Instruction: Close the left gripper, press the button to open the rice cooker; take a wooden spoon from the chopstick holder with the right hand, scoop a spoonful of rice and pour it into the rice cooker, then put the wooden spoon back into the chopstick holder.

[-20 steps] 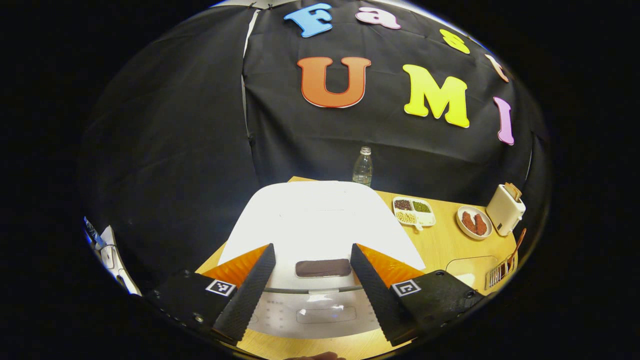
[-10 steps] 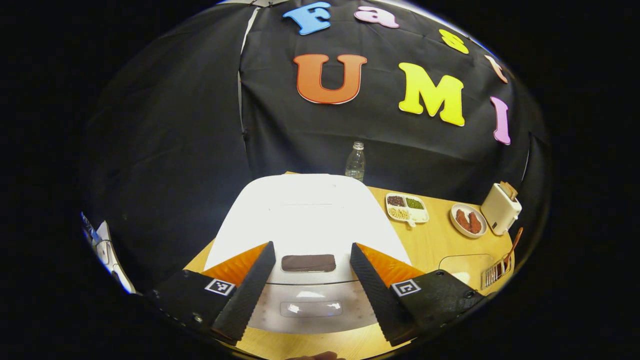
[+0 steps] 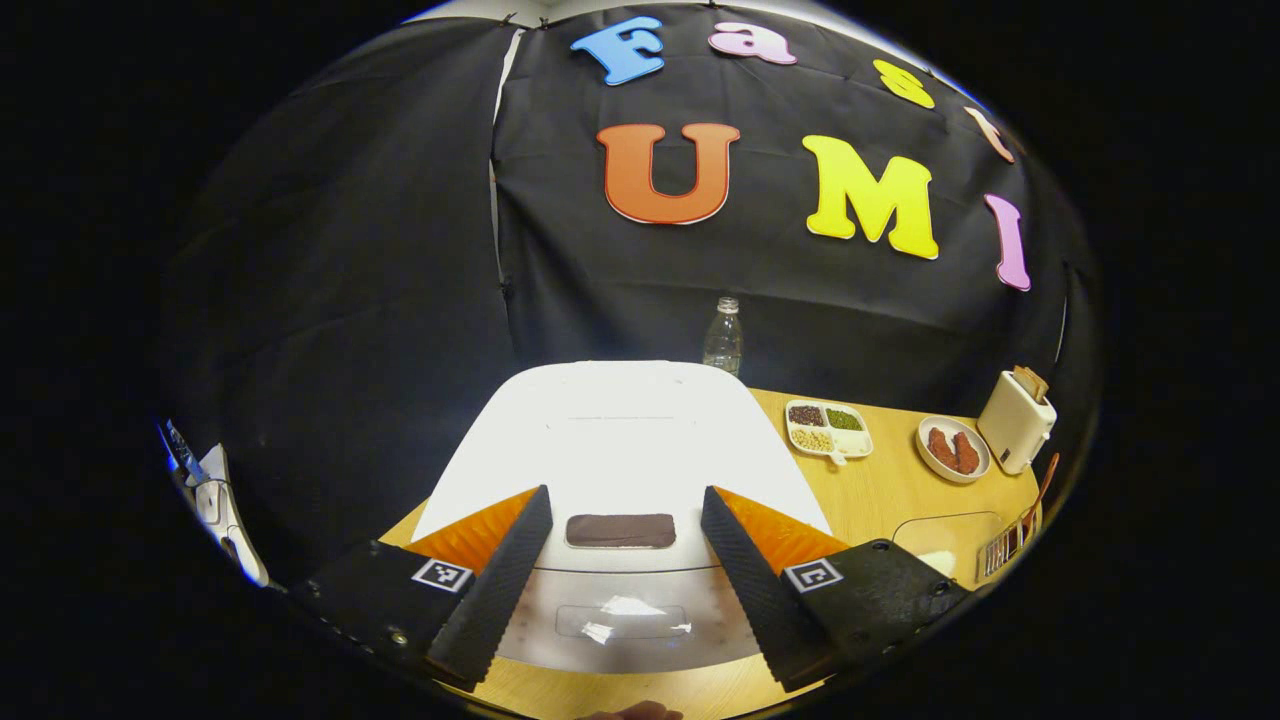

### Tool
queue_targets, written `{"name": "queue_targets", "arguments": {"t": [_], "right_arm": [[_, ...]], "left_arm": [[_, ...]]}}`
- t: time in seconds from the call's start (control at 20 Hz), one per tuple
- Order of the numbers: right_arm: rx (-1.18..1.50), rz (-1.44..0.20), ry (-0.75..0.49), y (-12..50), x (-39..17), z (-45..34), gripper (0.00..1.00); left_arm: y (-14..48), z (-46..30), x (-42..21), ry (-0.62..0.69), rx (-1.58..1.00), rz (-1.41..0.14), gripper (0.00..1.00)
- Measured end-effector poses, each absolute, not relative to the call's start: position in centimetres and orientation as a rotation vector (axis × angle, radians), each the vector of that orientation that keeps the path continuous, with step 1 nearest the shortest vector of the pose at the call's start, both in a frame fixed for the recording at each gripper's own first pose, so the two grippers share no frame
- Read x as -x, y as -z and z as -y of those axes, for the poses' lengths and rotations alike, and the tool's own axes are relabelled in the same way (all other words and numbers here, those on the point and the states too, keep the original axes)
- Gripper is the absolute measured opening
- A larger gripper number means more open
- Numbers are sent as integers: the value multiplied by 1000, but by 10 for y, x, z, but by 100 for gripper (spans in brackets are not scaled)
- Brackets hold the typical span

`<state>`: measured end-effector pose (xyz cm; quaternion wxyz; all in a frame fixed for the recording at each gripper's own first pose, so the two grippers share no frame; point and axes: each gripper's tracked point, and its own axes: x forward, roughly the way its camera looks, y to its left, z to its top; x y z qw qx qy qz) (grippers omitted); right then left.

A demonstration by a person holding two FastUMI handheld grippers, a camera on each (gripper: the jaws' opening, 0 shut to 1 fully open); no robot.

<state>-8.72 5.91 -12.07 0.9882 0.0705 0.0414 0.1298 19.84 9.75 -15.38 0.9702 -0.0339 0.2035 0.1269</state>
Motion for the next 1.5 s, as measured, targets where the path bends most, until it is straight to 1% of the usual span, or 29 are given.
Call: {"name": "queue_targets", "arguments": {"t": [0.05, 0.1, 0.3, 0.35, 0.4, 0.5, 0.65, 0.7, 0.75, 0.8, 0.85, 0.95, 1.0, 1.05, 1.1, 1.15, 1.2, 1.35, 1.4, 1.45, 1.5], "right_arm": [[-139, -79, -254, 119, 87, -57, 100], [-134, -79, -246, 118, 86, -54, 95], [-122, -60, -228, 110, 88, -46, 95], [-120, -59, -228, 109, 89, -46, 100], [-121, -56, -225, 107, 90, -46, 96], [-117, -48, -222, 103, 92, -44, 100], [-98, -28, -202, 93, 94, -38, 100], [-99, -20, -195, 89, 93, -37, 96], [-100, -15, -190, 85, 95, -37, 100], [-102, -11, -189, 82, 96, -37, 96], [-101, -7, -188, 79, 97, -36, 100], [-88, 0, -180, 76, 99, -32, 100], [-79, 2, -170, 74, 98, -29, 100], [-70, 0, -159, 73, 98, -24, 95], [-64, -3, -155, 73, 98, -23, 95], [-59, -6, -154, 72, 98, -21, 100], [-57, -7, -151, 71, 98, -19, 96], [-42, 0, -141, 68, 99, -9, 96], [-35, 0, -139, 68, 99, -6, 100], [-28, -2, -140, 70, 100, -5, 96], [-22, -4, -141, 70, 100, -4, 100]], "left_arm": [[149, -98, -197, -251, 82, -402, 98], [146, -96, -194, -243, 101, -398, 96], [108, -89, -174, -207, 82, -324, 95], [93, -86, -163, -183, 81, -295, 95], [80, -80, -154, -168, 73, -268, 94], [62, -76, -131, -169, 66, -242, 94], [43, -47, -89, -134, 64, -204, 94], [41, -35, -75, -104, 54, -194, 94], [39, -22, -62, -76, 46, -179, 94], [37, -2, -48, -47, 42, -173, 94], [40, 9, -31, -26, 35, -166, 94], [37, 28, -6, 2, 23, -126, 94], [37, 35, 6, 8, 18, -104, 94], [40, 40, 19, 10, 16, -89, 94], [43, 43, 32, 1, 20, -79, 94], [42, 44, 46, -8, 22, -55, 94], [40, 47, 58, -17, 27, -28, 94], [47, 57, 92, -18, 4, 25, 94], [50, 55, 100, -38, 4, 37, 94], [53, 56, 105, -45, 10, 39, 94], [54, 62, 108, -39, 15, 43, 94]]}}
